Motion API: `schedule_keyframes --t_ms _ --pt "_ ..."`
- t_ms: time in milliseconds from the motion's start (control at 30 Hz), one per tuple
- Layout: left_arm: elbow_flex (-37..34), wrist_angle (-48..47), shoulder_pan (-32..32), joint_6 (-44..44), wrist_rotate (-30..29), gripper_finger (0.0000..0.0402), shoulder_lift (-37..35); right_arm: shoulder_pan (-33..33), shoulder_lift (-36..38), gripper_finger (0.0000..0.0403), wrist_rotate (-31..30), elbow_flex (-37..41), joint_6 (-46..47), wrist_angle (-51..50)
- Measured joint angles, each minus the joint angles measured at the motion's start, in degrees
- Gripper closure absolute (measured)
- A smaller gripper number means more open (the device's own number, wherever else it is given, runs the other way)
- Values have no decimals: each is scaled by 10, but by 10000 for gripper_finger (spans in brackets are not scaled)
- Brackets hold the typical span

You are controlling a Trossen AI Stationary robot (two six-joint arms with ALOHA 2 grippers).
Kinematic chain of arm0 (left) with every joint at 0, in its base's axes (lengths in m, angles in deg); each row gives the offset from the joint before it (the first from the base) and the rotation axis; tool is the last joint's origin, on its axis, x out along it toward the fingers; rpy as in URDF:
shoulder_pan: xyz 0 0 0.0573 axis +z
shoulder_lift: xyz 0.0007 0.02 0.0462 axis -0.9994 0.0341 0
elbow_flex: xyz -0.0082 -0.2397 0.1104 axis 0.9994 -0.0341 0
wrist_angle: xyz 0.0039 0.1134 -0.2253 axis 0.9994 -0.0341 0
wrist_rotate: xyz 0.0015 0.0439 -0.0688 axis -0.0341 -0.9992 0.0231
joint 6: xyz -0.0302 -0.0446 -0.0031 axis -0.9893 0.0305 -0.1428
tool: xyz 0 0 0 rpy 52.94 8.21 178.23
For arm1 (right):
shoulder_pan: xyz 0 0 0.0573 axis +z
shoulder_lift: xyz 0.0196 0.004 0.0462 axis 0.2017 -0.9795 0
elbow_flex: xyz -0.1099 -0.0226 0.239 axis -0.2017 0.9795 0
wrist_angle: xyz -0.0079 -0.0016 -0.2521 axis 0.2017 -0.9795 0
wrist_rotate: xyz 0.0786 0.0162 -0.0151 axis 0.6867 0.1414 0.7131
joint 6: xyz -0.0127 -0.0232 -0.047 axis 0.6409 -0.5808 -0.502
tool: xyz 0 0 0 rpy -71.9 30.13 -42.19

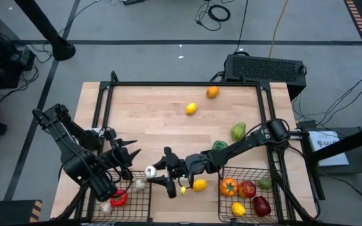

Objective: Sort produce into baskets
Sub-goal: Put the white garlic into the left black wire basket

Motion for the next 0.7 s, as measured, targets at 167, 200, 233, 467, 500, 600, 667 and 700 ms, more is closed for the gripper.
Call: schedule_keyframes --t_ms 167,200,233,467,500,600,667,700 --pt "0 -1 3 15 -36 236 0 2 -61 204 5 -57 -50 -23" --pt "0 -1 4 15 -36 236 0 2 -73 204 7 -70 -58 -38" --pt "0 -1 5 15 -36 236 0 2 -88 204 11 -86 -63 -53" --pt "0 -1 5 14 -28 236 0 6 -162 204 58 -202 -91 -164" --pt "0 -2 5 14 -27 236 0 7 -167 204 62 -215 -91 -184" --pt "-3 -1 6 14 -27 236 0 10 -176 200 62 -244 -87 -241" --pt "-10 -2 5 14 -27 236 0 10 -177 188 62 -252 -87 -258" --pt "-14 -2 6 14 -27 236 0 10 -178 180 63 -254 -85 -261"
